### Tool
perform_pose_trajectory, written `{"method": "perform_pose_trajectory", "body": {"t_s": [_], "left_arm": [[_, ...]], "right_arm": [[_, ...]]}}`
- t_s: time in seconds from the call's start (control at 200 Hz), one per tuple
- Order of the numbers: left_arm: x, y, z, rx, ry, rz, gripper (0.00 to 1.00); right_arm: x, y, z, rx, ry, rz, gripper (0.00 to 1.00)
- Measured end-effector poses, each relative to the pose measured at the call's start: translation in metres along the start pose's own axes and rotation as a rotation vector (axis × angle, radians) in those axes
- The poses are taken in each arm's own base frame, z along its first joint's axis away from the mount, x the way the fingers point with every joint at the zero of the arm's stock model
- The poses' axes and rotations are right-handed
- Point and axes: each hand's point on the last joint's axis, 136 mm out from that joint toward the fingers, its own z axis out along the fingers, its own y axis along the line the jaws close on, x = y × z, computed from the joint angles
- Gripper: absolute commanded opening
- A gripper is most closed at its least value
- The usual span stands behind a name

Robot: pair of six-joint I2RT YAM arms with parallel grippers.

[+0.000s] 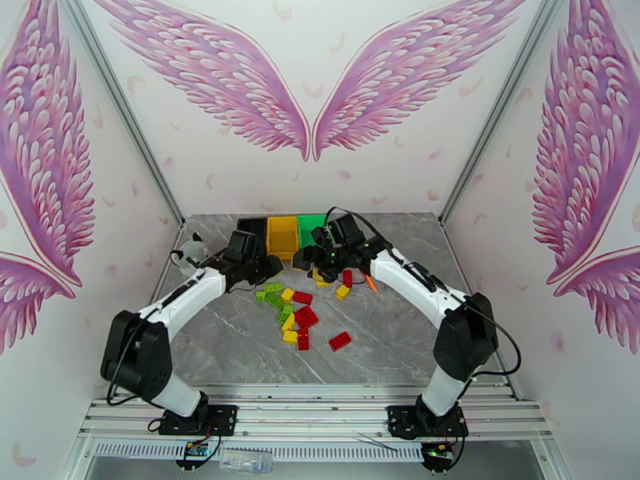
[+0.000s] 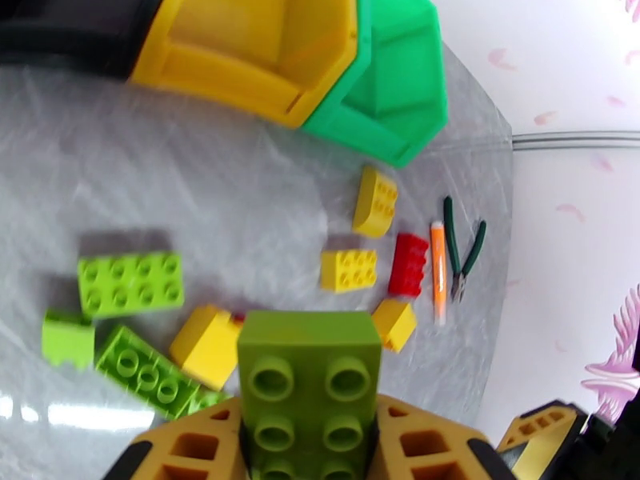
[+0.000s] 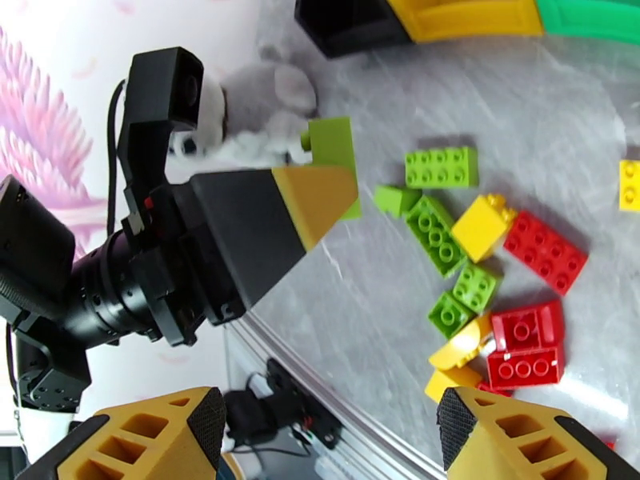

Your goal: Sort the legos into containers by color

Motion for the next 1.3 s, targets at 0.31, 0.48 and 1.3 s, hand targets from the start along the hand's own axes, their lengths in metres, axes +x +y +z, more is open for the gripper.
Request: {"method": "perform_pose_trajectory", "body": {"t_s": [0.31, 0.48, 1.3], "left_arm": [[-0.078, -0.020, 0.043, 0.030, -0.076, -0.051, 0.31], [-0.102, -0.018, 0.059, 0.023, -0.099, -0.073, 0.64], [0.019, -0.023, -0.026, -0.084, -0.060, 0.162, 0.72]], "right_arm": [[-0.022, -0.005, -0.015, -0.004, -0.053, 0.039, 0.76], [-0.023, -0.006, -0.016, -0.003, -0.055, 0.040, 0.81], [0.039, -0.080, -0.050, 0.313, -0.017, 0.000, 0.78]]}}
